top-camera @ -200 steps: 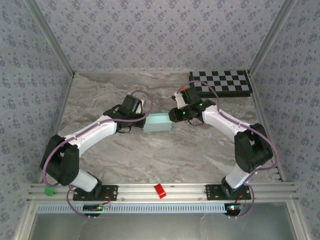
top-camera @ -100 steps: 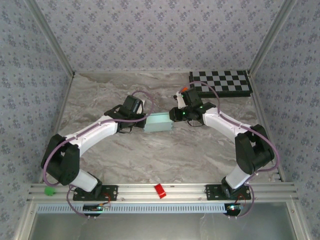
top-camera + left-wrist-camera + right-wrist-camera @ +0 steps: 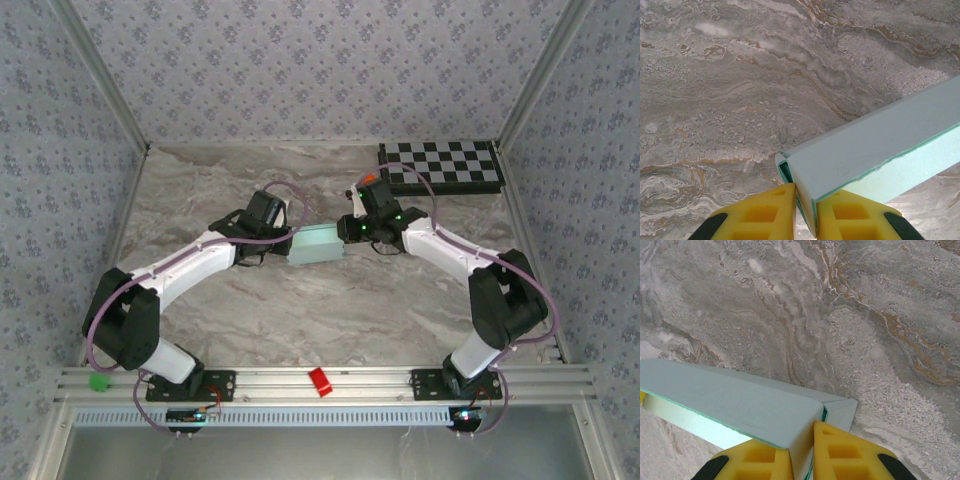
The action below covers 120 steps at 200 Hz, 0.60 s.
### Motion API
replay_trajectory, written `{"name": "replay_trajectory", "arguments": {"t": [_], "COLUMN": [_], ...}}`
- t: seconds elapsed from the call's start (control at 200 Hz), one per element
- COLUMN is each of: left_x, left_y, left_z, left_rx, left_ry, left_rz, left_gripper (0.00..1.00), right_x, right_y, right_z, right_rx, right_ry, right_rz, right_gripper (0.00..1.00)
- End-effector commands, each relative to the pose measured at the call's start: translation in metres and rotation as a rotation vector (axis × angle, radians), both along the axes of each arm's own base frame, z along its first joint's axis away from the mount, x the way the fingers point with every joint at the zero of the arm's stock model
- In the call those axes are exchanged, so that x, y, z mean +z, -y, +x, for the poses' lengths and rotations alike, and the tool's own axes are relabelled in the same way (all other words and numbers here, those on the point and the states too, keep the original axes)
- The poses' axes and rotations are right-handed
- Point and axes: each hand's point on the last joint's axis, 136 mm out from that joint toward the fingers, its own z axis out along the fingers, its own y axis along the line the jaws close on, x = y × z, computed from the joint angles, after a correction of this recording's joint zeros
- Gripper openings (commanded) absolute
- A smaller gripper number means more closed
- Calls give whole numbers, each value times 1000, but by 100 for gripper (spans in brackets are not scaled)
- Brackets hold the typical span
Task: Fold the paper box
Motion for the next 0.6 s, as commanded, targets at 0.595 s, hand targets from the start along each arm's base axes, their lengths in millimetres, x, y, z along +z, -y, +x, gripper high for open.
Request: {"name": "replay_trajectory", "arguments": {"t": [0.595], "left_x": [3], "left_y": [16], "left_z": [-7], "left_rx": [-15], "left_ry": [-1], "left_rz": [-74], "left_gripper": [17], "right_x": [-29], "right_y": [-2], "right_z": [-32], "right_rx": [33], "right_ry": [-39], "right_rz": [-108], "right_gripper": [13]}}
